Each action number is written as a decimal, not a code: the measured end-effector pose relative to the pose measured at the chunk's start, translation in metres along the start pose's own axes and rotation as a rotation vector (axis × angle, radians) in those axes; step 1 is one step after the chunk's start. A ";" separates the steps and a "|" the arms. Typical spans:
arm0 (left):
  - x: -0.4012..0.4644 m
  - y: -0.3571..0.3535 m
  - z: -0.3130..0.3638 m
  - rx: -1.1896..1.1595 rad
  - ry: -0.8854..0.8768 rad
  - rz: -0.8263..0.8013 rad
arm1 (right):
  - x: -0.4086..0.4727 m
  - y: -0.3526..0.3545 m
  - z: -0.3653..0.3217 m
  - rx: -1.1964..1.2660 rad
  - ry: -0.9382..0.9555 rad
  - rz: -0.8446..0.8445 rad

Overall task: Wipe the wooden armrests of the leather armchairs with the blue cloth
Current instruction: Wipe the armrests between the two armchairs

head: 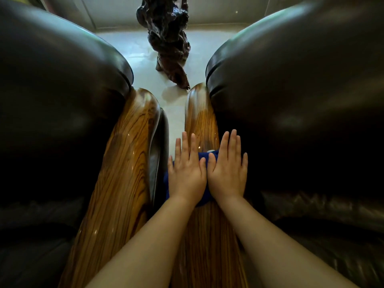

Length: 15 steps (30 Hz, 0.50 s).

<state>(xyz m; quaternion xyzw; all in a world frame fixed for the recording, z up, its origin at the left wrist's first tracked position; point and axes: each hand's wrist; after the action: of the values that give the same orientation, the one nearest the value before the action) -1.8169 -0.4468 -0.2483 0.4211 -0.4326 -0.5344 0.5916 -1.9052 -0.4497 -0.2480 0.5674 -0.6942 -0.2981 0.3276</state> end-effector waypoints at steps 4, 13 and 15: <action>-0.016 0.010 -0.009 -0.170 0.025 0.075 | -0.012 0.016 0.005 0.065 0.012 0.035; -0.023 0.004 -0.015 -0.379 0.015 -0.096 | -0.010 0.002 0.014 0.521 -0.049 -0.220; -0.010 0.002 -0.017 -0.354 0.002 -0.115 | 0.002 0.001 0.020 0.502 0.026 -0.239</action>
<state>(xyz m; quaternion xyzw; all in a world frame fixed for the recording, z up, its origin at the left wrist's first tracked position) -1.8003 -0.4362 -0.2513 0.3348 -0.3064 -0.6347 0.6255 -1.9217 -0.4505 -0.2592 0.7125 -0.6702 -0.1460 0.1479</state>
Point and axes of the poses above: each hand's wrist, its own x-axis towards the middle knuckle, its own y-axis out of the back of the hand, z = x × y, and after that the axes turned 14 degrees about x, right-handed
